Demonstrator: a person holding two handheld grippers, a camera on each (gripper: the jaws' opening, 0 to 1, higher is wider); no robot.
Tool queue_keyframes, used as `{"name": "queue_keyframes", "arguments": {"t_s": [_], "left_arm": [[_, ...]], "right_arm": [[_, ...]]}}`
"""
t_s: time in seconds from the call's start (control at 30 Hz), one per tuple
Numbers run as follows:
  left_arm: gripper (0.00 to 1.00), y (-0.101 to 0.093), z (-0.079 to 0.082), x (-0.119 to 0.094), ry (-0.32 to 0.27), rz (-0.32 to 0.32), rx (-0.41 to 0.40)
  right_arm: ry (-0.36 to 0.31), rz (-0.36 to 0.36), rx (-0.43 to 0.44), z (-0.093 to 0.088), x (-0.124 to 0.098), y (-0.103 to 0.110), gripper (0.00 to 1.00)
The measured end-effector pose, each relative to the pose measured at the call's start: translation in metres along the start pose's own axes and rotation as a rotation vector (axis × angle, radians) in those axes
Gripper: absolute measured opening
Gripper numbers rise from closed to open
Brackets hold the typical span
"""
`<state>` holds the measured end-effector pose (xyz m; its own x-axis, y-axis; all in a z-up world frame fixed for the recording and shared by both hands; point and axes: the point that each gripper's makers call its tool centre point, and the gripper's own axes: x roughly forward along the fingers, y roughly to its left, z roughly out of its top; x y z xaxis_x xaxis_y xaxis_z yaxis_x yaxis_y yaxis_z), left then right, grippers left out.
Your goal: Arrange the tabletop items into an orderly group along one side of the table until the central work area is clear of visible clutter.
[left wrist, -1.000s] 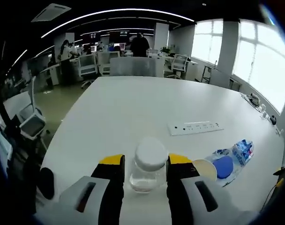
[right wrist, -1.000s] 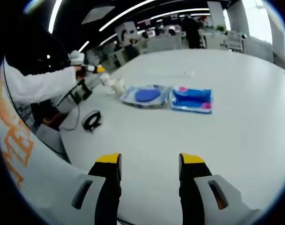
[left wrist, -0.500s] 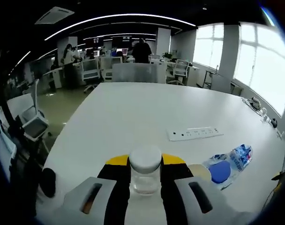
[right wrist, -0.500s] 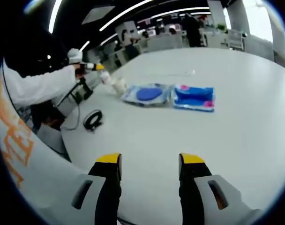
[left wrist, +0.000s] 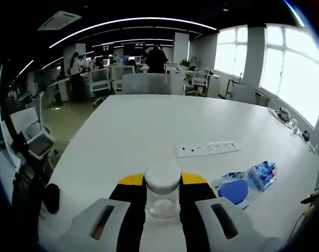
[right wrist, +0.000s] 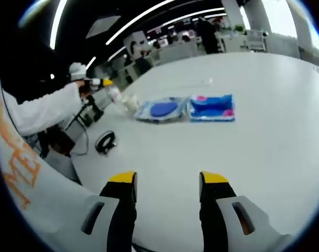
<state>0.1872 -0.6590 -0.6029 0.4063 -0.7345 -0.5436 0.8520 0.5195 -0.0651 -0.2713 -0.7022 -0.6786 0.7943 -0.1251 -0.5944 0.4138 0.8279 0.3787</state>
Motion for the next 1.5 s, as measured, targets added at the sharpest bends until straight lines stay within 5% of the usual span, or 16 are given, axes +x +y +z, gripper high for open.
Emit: {"name": "queue_keyframes", "arguments": {"t_s": [0.33, 1.5], "left_arm": [[0.21, -0.004, -0.012, 0.005, 0.037, 0.027, 0.043], [0.21, -0.011, -0.013, 0.009, 0.016, 0.094, 0.06]], "right_arm": [[-0.013, -0.015, 0.005, -0.001, -0.006, -0.004, 0.47], [0.007, 0.006, -0.002, -0.002, -0.001, 0.0, 0.46]]}}
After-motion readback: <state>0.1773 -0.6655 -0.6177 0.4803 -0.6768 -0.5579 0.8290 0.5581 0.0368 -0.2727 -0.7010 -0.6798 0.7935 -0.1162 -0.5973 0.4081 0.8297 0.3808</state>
